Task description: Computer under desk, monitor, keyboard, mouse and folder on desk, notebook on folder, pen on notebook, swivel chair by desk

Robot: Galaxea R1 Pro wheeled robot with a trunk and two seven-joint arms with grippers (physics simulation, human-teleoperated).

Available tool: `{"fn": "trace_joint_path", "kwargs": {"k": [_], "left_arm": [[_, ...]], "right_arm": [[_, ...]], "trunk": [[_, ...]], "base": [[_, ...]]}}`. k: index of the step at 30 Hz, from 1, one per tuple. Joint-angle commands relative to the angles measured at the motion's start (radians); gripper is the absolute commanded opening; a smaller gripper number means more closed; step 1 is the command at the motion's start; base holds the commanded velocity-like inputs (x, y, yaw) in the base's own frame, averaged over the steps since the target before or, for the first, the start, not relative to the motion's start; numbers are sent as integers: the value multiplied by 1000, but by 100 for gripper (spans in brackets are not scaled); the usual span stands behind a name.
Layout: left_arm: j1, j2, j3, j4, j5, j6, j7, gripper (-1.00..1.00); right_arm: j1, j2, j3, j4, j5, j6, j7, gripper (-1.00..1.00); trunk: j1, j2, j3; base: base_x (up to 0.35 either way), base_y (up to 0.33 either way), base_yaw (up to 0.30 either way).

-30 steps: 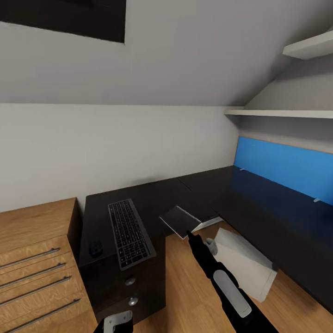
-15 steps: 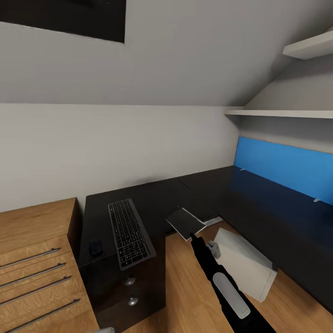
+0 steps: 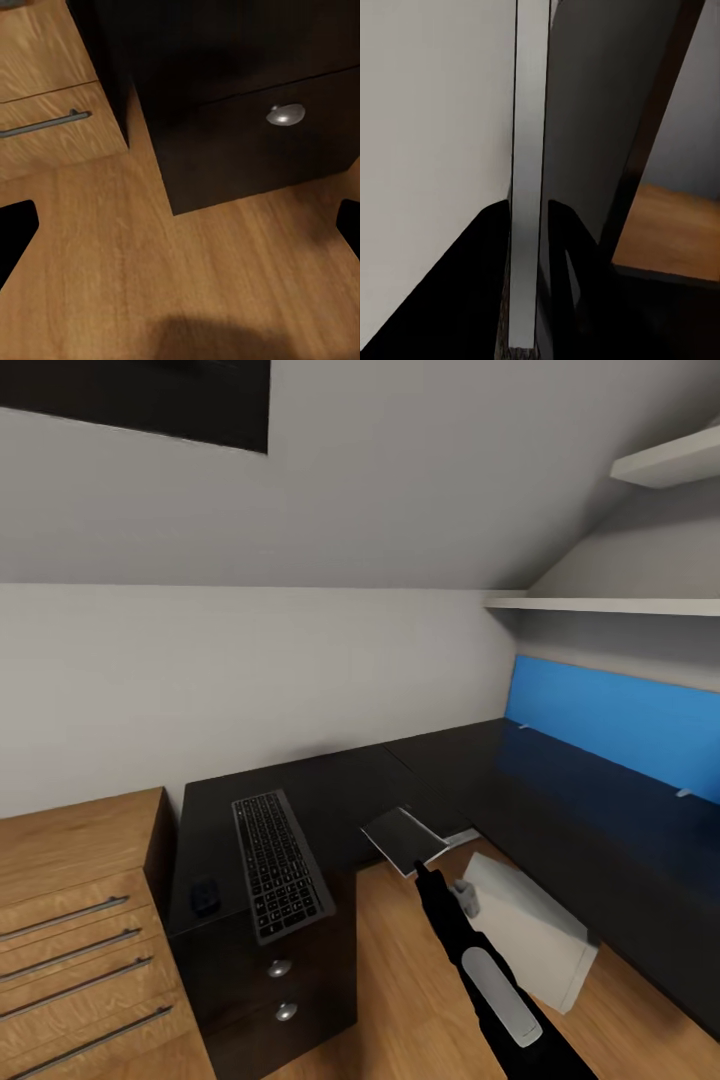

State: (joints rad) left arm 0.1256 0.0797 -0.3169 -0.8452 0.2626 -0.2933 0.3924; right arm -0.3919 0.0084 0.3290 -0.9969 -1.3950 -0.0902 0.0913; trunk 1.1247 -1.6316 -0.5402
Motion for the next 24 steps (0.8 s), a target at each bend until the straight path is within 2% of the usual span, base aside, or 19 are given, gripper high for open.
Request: {"fn": "trace_joint_path", "kwargs": {"k": [1,3,5,8,14,15,16,18,24], "left_arm": [[0,2,-6,0,10,-6,7,100],[0,1,-7,5,10,-9,8,100],[0,-7,-11,36,8,-13,10,100],[0,-18,-9,50,7,-14,11,100],[0,-22,-6,54,7,-26,12,100],[0,-22,-5,54,8,-32,12,100],[0,-22,-3,55,8,-73,13,100],[0,-22,-4,55,9,-106,14,100],[0,-29,-5,55,10,-146,18,100]], "right_arm": [[-1,3,2,2,-12,-8,8,-100],[-1,15,0,4,-12,-23,7,-100],[-1,29,-4,5,-12,-72,6,-100],[-1,33,-4,6,-13,-96,4,-100],[-1,35,-4,6,-14,-103,3,-100],[-1,35,-4,6,-14,-103,3,-100],[-1,36,-3,6,-14,-104,3,-100],[-1,36,-2,6,-15,-104,2,-100],[-1,37,-3,6,-15,-102,2,-100]], "trunk": [[0,0,-1],[0,0,-1],[0,0,0],[0,0,3],[0,0,10],[0,0,11],[0,0,12],[0,0,15],[0,0,22]], "base": [[0,-141,0],[0,-198,0],[0,-279,34],[0,-246,100],[0,-86,143],[0,-29,156],[0,-12,164],[0,-8,167],[0,-3,193]]}}
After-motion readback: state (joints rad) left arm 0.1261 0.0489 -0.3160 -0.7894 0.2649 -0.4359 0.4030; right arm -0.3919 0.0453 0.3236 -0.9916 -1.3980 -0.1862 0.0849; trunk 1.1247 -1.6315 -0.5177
